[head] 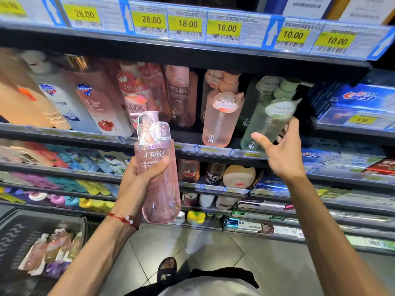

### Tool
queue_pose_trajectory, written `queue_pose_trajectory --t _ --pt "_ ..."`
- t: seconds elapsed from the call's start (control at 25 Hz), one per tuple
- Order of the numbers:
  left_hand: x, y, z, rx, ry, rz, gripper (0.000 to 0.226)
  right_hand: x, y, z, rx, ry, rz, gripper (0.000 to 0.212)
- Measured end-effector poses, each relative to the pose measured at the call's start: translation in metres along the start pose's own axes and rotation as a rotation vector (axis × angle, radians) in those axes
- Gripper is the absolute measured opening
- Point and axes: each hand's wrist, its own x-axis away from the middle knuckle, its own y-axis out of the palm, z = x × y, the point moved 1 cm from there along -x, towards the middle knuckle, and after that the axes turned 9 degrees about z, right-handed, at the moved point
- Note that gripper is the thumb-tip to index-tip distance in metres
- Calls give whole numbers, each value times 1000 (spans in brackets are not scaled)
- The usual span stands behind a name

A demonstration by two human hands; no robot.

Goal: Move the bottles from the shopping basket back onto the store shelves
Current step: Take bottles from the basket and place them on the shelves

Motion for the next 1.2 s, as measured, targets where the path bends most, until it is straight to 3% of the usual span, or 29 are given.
queue_pose_trajectory --t 0.24,0.48,0.6,0.72,0.84,1.0,1.2 --pt "-12 -9 -1 -8 -13 -19 59 8 8 14 49 -44 32 65" --pt "-21 -21 5 -36 6 -46 63 14 15 14 126 -10 108 76" --pt "-25 -28 8 -28 1 -85 62 42 22 10 139 -9 246 79" --pt "-28 -35 8 -34 6 -128 61 86 35 1 185 -214 418 59" --pt "-31 -41 8 -47 9 -159 57 110 63 -4 338 -412 286 45" --pt "-32 -51 7 -80 39 -211 57 107 92 -2 579 -633 35 52" --pt "-31 -45 14 -110 151 -300 53 90 99 9 783 -759 -50 59"
